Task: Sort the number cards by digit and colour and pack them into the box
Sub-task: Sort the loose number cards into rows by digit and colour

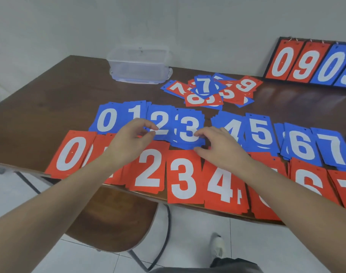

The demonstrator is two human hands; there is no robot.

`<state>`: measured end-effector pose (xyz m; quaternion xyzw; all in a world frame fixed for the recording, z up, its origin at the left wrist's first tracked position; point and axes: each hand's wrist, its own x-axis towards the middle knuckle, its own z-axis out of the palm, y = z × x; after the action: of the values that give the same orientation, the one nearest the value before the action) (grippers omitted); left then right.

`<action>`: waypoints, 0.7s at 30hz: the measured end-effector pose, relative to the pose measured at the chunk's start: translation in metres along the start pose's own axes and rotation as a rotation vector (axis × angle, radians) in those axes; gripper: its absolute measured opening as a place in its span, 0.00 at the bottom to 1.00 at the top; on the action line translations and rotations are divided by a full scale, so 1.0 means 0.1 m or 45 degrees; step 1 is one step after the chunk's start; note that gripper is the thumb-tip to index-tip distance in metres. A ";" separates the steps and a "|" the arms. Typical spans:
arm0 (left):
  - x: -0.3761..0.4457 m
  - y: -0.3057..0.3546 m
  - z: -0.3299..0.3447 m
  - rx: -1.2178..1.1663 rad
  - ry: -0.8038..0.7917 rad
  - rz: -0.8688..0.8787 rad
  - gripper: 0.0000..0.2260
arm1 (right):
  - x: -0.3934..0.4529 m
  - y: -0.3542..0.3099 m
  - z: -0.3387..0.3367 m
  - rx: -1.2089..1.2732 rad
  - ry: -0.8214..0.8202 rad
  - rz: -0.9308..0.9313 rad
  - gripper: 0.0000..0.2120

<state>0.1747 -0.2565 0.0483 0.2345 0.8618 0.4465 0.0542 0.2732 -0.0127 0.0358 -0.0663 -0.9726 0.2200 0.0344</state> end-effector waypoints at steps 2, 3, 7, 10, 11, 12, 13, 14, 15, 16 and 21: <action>0.15 0.07 0.09 0.018 -0.032 0.012 0.06 | 0.08 0.14 -0.07 0.051 0.020 -0.009 0.19; 0.23 0.11 0.14 0.033 -0.055 0.015 0.06 | 0.14 0.22 -0.11 0.074 0.030 -0.011 0.18; 0.59 0.28 0.40 0.040 -0.114 -0.016 0.06 | 0.44 0.65 -0.32 0.143 0.082 -0.004 0.17; 0.93 0.42 0.62 0.084 -0.134 -0.059 0.05 | 0.70 1.03 -0.50 0.175 0.112 0.013 0.17; 1.05 0.47 0.71 0.086 -0.133 -0.068 0.05 | 0.79 1.16 -0.56 0.178 0.108 0.017 0.17; 1.17 0.51 0.79 0.080 -0.127 -0.074 0.06 | 0.87 1.27 -0.62 0.174 0.104 0.021 0.17; 1.33 0.56 0.88 0.071 -0.121 -0.081 0.07 | 0.97 1.41 -0.68 0.172 0.106 0.029 0.17; 1.42 0.59 0.95 0.083 -0.118 -0.082 0.07 | 1.03 1.51 -0.71 0.163 0.108 0.035 0.17; 1.55 0.62 1.02 0.124 -0.116 -0.076 0.06 | 1.11 1.61 -0.75 0.156 0.113 0.050 0.17; 1.67 0.64 1.10 0.178 -0.108 -0.065 0.07 | 1.18 1.72 -0.78 0.151 0.113 0.071 0.17; 2.20 0.59 1.40 0.341 -0.043 -0.012 0.14 | 1.52 2.15 -0.86 0.158 0.140 0.108 0.16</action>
<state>0.0435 -0.0239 0.0377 0.2430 0.9138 0.3232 0.0391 0.1557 0.2380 0.0259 -0.1173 -0.9501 0.2770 0.0822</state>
